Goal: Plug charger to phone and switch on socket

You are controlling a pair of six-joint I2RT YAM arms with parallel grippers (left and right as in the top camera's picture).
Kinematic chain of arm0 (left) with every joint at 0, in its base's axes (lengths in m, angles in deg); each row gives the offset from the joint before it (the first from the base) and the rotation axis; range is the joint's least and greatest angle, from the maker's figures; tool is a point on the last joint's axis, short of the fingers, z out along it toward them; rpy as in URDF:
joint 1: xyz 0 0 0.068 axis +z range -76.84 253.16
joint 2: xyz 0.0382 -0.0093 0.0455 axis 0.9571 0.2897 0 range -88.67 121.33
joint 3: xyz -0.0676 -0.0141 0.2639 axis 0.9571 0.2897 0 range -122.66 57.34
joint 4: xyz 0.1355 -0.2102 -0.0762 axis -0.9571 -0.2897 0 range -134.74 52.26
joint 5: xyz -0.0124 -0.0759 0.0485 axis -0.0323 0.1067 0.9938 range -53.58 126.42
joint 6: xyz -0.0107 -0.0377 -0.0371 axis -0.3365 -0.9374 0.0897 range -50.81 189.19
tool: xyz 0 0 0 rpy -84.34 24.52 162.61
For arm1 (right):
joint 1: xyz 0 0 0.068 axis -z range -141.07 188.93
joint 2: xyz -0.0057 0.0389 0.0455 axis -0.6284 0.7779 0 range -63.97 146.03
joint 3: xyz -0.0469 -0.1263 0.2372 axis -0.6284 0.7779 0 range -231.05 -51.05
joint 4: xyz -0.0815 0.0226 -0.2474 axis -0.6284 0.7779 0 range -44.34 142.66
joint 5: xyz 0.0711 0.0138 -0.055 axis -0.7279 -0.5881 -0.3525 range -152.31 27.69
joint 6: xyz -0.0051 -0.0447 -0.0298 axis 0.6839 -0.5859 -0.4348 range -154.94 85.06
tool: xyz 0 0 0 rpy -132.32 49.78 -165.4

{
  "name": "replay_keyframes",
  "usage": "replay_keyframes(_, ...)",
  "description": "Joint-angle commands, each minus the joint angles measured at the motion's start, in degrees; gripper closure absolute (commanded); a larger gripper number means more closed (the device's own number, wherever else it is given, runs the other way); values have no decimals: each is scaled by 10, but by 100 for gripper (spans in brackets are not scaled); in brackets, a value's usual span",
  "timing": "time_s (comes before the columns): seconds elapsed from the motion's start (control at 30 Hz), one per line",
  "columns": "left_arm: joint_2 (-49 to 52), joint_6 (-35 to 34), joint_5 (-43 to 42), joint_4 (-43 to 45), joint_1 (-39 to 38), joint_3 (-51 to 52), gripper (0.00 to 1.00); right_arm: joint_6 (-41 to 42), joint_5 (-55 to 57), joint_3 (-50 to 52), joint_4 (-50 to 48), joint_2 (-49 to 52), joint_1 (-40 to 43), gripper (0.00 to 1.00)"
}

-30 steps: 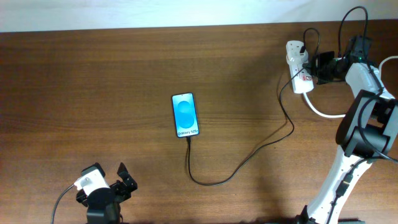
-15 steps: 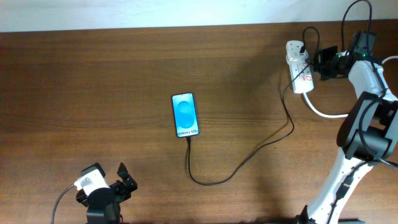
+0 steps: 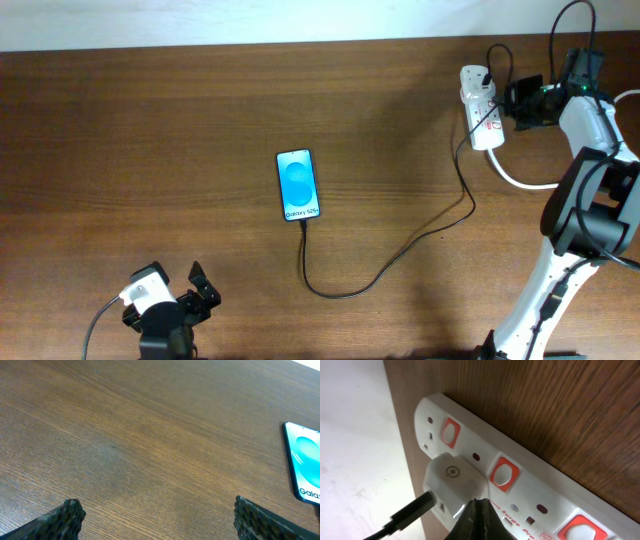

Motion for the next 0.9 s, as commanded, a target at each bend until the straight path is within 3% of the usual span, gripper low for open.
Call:
replay_keyframes(0.0, -2, -1, 6, -1, 1, 1, 1, -7, -3, -8, -2, 20, -10, 96)
replay_keyframes(0.87, -2, -1, 6, -1, 1, 1, 1, 10, 1, -5, -10, 50, -9, 96)
